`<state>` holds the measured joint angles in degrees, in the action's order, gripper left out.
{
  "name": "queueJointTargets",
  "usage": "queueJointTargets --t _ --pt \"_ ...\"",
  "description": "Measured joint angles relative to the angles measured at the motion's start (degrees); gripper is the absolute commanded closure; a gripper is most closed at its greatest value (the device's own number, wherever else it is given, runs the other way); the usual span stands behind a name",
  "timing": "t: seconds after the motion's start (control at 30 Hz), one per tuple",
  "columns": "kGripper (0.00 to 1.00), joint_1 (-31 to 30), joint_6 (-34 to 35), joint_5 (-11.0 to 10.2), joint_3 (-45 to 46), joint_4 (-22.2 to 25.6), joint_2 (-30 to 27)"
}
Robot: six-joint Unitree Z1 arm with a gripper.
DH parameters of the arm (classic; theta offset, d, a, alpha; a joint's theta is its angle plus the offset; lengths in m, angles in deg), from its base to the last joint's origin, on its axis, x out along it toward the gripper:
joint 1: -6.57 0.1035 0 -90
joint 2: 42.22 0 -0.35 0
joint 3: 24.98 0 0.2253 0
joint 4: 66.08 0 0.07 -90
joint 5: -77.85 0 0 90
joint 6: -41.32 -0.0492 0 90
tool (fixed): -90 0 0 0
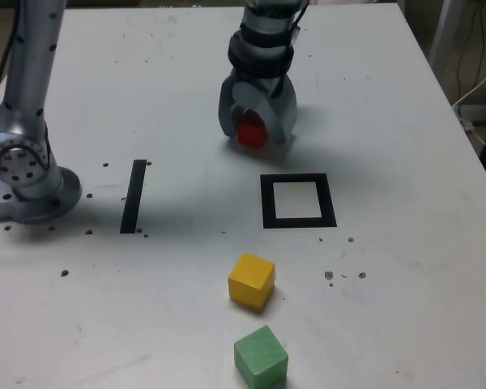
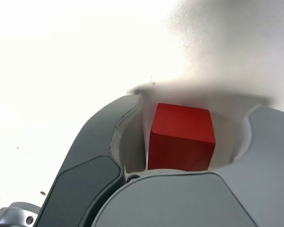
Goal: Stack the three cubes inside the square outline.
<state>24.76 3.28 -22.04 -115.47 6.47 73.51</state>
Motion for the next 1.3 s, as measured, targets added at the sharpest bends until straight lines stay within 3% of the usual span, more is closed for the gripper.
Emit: queueJointTargets --t 0.53,0.8,1.0,1.3 --pt "0.67 -0.25 0.89 0.14 0.62 -0.20 -0.03" --pt "0.67 -3.98 9.33 1.44 0.49 1.51 -1.53" --pt "0.67 -9.98 20.35 4.42 -1.38 5.26 -2.53" --pt "0.67 -16.15 30.82 11.89 -4.30 6.60 -2.32"
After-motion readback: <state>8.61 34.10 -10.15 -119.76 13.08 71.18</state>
